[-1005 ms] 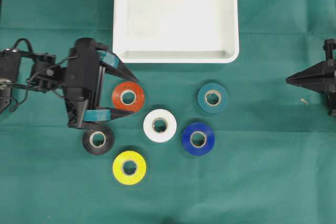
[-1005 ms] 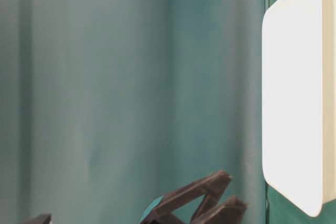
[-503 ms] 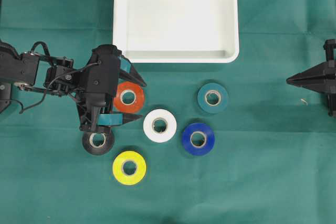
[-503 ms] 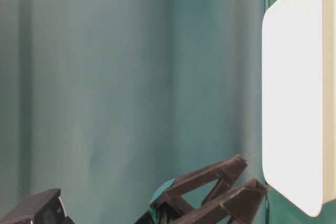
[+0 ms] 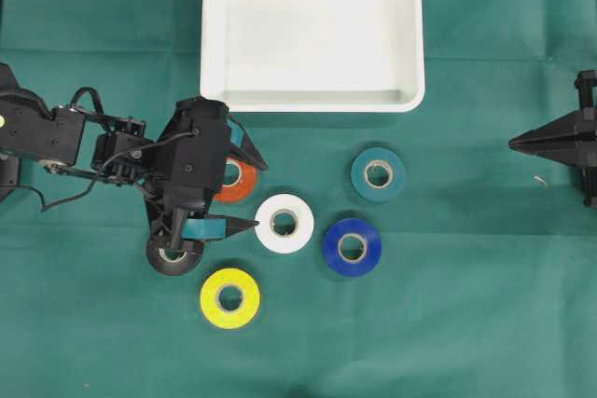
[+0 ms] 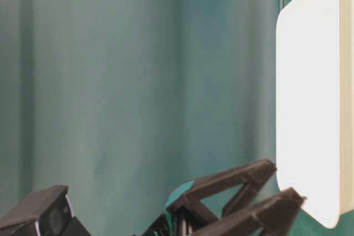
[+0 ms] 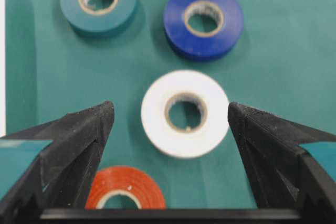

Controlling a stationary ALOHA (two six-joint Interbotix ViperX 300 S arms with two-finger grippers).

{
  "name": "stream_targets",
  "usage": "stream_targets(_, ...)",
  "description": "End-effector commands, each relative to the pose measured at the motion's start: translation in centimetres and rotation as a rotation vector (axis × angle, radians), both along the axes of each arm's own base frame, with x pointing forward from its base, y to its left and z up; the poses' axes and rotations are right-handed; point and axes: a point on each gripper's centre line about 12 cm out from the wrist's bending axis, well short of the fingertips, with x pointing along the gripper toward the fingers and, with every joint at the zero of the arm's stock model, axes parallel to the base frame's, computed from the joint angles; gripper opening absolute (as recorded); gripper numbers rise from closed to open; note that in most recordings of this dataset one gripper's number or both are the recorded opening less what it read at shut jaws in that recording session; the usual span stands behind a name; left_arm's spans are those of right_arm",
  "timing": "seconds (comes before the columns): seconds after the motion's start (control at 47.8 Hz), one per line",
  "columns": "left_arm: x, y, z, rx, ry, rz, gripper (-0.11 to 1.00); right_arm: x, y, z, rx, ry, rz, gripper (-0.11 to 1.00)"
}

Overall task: Put the tape into the white case with the left arm.
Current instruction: 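Reach the left gripper over the white roll toward the blue tape roll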

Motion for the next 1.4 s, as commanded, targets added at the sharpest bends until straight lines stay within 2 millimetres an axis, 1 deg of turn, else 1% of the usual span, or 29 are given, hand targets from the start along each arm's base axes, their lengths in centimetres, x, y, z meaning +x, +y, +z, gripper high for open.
stream_targets(0.0, 0.4, -0.2, 1.2, -0.005, -0.024, -0.003, 0.99, 0.2, 0.0, 0.4, 0.0, -0.011, -0.001, -0.09)
stream_targets(0.314, 0.0, -0.1, 0.9, -0.004, -0.013, -0.001, 0.99, 0.2, 0.0, 0.4, 0.002, -0.009, -0.001, -0.09)
stream_targets(0.586, 0.5, -0.2, 1.1, -0.004, -0.018, -0.003, 0.99, 0.2, 0.0, 0.4, 0.0, -0.011, -0.002, -0.09)
stream_targets(0.712, 1.4, -0.3, 1.0, -0.004, -0.018, -0.001, 0.99, 0.2, 0.0, 0.4, 0.0, -0.011, -0.002, -0.09)
stream_targets(1.047, 5.2, -0.9, 0.7, -0.004, -0.015, -0.001, 0.99, 0.2, 0.0, 0.4, 0.0, -0.011, -0.002, -0.09)
stream_targets(1.382, 8.4, -2.0, 0.4, -0.03, 0.041, 0.01, 0.99, 0.2, 0.0, 0.4, 0.0, -0.011, -0.002, -0.09)
